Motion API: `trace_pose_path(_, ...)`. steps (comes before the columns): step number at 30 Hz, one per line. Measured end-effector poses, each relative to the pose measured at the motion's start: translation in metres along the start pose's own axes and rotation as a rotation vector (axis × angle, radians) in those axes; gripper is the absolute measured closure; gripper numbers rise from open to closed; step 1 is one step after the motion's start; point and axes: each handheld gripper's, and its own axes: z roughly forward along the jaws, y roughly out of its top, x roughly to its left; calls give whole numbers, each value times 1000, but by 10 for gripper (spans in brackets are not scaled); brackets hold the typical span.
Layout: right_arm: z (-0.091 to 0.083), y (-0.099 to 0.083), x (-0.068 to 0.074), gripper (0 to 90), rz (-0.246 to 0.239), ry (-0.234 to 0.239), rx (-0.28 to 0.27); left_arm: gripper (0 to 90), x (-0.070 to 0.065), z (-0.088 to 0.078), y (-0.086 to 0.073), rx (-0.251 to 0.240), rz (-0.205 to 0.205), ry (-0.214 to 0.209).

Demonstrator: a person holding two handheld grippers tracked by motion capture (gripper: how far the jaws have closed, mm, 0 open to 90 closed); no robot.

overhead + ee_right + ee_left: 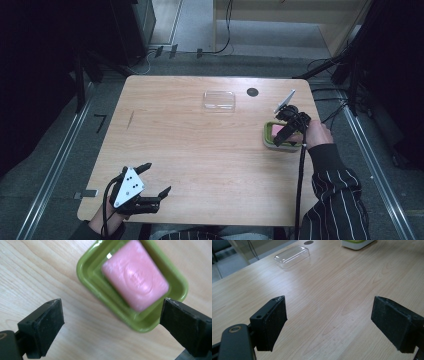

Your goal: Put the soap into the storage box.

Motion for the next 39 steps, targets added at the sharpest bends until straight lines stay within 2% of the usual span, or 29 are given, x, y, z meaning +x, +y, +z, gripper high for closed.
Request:
trace_pose_path(3, 2, -6, 5, 55, 34, -1, 29, 140, 0, 1, 1, -1, 1, -5)
trace_pose_path(10, 5, -19, 17, 55, 59, -2, 73, 140, 0, 3, 2, -6, 6, -12)
trace_pose_path(12, 5, -23, 21, 55, 74, 1, 70, 140, 0, 3, 2, -5, 10, -16)
trace_pose_path(21, 9, -45, 32, 56, 86, -7, 96, 140, -1, 6, 4, -12, 12, -23)
trace_pose_path(30, 16, -74, 44, 59, 111, -7, 120, 140, -1, 9, 6, -15, 20, -33)
trace_pose_path(39, 23, -96, 52, 61, 126, 0, 112, 140, -1, 11, 7, -18, 23, -41)
